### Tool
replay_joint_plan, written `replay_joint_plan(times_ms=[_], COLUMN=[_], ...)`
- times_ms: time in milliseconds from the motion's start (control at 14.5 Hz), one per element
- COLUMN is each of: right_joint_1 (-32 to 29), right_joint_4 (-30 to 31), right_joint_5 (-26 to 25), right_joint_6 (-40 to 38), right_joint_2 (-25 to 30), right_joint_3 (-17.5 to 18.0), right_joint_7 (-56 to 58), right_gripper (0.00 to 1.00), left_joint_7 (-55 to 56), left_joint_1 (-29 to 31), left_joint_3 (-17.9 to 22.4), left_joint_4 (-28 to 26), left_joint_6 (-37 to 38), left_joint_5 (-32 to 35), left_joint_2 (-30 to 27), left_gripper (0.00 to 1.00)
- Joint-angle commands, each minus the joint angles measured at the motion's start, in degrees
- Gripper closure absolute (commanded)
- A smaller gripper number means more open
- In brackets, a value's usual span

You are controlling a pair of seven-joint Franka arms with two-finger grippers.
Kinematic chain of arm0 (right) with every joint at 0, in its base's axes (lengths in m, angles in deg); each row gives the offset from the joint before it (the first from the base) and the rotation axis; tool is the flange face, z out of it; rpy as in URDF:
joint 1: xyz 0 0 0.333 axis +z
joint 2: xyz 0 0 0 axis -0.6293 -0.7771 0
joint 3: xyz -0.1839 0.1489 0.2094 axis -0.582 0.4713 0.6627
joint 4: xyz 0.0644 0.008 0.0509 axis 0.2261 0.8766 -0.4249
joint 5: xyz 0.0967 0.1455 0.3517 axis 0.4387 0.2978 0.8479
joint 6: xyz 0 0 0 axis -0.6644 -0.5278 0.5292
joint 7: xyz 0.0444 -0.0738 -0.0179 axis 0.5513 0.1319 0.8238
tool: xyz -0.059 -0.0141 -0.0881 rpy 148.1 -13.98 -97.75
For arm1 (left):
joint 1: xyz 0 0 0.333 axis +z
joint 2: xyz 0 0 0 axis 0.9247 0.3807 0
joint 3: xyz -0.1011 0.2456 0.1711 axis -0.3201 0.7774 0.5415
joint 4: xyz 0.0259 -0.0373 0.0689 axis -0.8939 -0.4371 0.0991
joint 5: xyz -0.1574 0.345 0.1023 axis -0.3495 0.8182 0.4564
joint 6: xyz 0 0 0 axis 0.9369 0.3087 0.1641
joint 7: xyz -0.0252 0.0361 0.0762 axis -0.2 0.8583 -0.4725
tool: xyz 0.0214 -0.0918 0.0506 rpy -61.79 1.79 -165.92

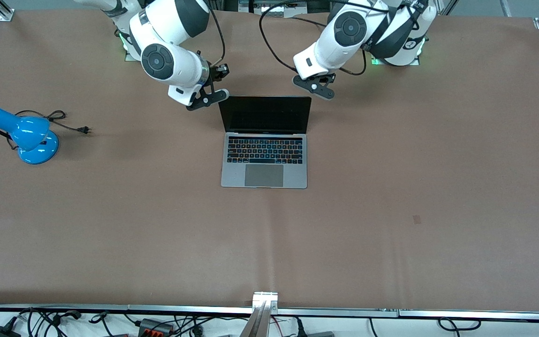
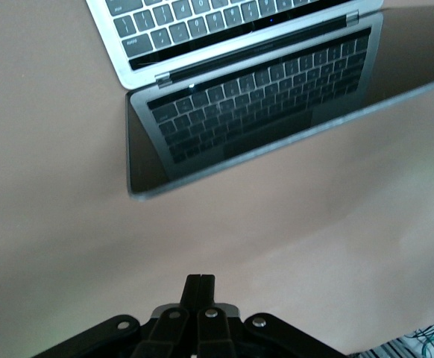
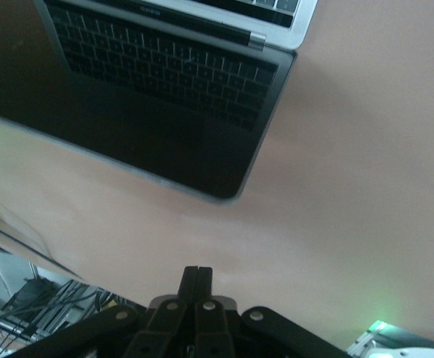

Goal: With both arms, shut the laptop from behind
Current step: 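Lower both grippers behind the laptop screen and push it forward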

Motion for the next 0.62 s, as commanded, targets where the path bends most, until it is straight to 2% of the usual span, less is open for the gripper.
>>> replay_joint_plan(times_ms=[0, 69, 344, 550], right_joint_1=[2.17, 2.26, 2.44, 2.44], right_joint_4=[0.83, 0.83, -0.83, -1.28], right_joint_5=[1.16, 1.07, 1.07, 1.07], right_joint_6=[3.57, 4.10, 5.16, 5.08], right_joint_2=[-1.18, -1.79, -2.84, -3.20], right_joint_3=[-0.72, -0.72, -0.72, -0.81], right_joint_7=[-0.82, -0.82, -2.05, -2.05], right_gripper=[1.00, 1.00, 1.00, 1.00], left_joint_7=[0.38, 0.90, 2.75, 5.64], left_joint_1=[0.76, 0.68, 0.94, 1.47], left_joint_3=[-0.37, -0.46, 0.24, 1.47], left_joint_4=[0.57, 0.75, 4.26, 9.43], left_joint_6=[-3.01, -4.32, -6.00, -5.30], left_joint_5=[2.02, 4.13, 4.94, 10.21], left_joint_2=[4.22, 5.62, 10.37, 14.07], left_gripper=[1.00, 1.00, 1.00, 1.00])
